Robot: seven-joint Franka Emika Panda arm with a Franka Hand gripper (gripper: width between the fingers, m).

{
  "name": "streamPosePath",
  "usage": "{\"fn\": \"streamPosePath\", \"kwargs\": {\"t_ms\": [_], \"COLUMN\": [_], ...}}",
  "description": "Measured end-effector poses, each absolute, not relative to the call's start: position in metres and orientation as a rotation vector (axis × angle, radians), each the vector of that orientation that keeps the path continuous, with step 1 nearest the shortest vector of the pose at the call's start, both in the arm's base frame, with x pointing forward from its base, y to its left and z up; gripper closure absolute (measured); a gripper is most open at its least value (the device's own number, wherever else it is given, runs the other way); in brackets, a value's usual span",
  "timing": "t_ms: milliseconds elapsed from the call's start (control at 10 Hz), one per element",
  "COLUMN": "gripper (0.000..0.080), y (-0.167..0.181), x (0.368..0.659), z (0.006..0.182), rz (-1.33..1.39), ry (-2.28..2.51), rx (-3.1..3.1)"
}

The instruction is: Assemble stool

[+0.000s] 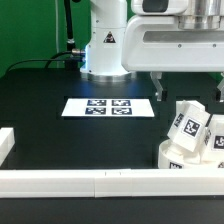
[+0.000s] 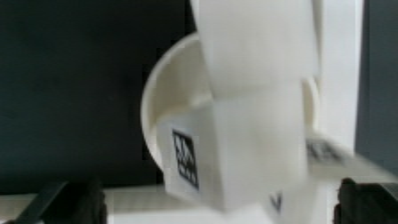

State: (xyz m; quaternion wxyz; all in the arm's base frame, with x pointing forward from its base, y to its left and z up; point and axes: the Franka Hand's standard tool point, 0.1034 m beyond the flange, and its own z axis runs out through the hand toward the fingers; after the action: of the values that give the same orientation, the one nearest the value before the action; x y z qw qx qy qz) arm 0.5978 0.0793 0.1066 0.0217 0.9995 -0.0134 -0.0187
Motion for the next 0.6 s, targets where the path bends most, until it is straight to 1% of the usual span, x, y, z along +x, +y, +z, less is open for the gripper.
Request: {"fn": "streamPosePath", "kwargs": {"t_ms": [200,600], "gripper": [0.0151,0.0151], "y": [0.082,0.0864], "x": [0.5929,0.5953], "z": [0.1009,0.102], "rz": [-0.115,-0.106], "ry": [0.081,0.084], "rx": [3.051,3.051]}}
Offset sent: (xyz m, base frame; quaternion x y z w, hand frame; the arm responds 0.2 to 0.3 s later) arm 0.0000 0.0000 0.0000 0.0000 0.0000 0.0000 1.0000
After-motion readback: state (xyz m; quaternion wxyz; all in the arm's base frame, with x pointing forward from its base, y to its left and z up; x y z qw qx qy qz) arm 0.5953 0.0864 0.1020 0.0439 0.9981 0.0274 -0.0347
